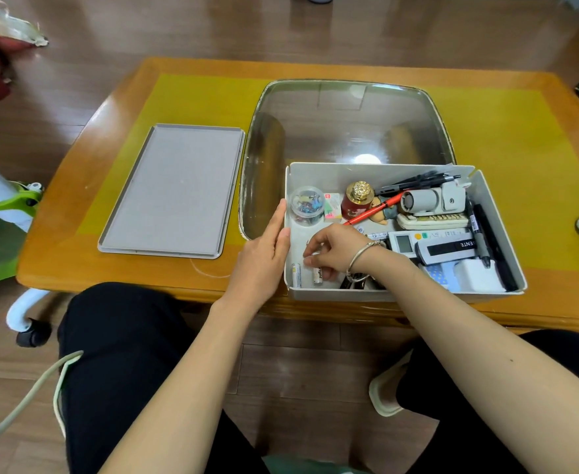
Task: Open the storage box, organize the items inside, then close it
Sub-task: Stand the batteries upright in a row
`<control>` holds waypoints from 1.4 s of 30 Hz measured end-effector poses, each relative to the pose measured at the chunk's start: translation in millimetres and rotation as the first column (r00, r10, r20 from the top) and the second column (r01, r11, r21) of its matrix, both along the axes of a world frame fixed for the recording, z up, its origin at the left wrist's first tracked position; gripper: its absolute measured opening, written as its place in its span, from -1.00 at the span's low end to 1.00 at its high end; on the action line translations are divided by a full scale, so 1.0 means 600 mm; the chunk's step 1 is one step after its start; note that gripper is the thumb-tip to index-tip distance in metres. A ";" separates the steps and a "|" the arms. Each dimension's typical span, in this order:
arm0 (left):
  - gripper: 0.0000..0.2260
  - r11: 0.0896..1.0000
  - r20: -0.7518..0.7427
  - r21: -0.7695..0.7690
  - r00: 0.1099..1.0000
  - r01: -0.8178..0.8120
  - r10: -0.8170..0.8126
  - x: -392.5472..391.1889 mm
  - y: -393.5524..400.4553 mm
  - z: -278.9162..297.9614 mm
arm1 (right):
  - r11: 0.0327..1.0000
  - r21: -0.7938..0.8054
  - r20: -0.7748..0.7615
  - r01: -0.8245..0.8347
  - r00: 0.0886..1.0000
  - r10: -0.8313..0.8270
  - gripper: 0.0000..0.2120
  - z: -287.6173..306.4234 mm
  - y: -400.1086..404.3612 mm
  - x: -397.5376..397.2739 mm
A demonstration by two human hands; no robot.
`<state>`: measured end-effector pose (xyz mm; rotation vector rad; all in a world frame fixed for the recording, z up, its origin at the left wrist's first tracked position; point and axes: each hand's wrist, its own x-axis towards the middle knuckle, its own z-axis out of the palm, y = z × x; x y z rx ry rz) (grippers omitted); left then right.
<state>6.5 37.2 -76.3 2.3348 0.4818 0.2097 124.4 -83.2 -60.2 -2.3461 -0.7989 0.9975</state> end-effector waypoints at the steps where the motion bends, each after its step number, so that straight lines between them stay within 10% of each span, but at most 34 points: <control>1: -0.55 1.000 0.006 -0.004 1.000 0.001 -0.001 0.000 0.000 0.000 | 1.000 -0.001 -0.028 0.002 1.000 -0.002 -0.87 0.000 0.001 -0.001; 15: -0.54 1.000 0.000 0.013 1.000 -0.011 0.011 0.000 -0.002 0.001 | 0.980 -0.131 0.054 -0.151 0.986 0.159 -0.63 0.007 0.018 -0.020; 42: -0.55 0.999 -0.004 0.025 1.000 -0.019 0.019 0.000 -0.002 0.000 | 0.997 0.004 0.191 -0.073 0.979 0.071 -0.76 0.007 0.003 -0.015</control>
